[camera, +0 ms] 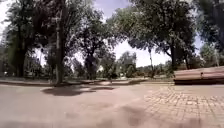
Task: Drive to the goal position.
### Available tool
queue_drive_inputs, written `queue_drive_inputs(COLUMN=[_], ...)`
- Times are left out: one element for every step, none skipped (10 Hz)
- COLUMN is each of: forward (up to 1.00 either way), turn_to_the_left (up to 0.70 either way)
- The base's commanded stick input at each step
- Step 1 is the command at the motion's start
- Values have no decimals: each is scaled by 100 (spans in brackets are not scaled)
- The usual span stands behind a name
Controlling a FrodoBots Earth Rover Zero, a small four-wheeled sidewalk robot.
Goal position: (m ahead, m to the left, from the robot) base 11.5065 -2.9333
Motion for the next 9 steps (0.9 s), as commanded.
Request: queue_drive_inputs(forward=[70, 70, 70, 70, 70, 70, 70, 70, 70], turn_to_the_left=[0, 0, 0, 0, 0, 0, 0, 0, 0])
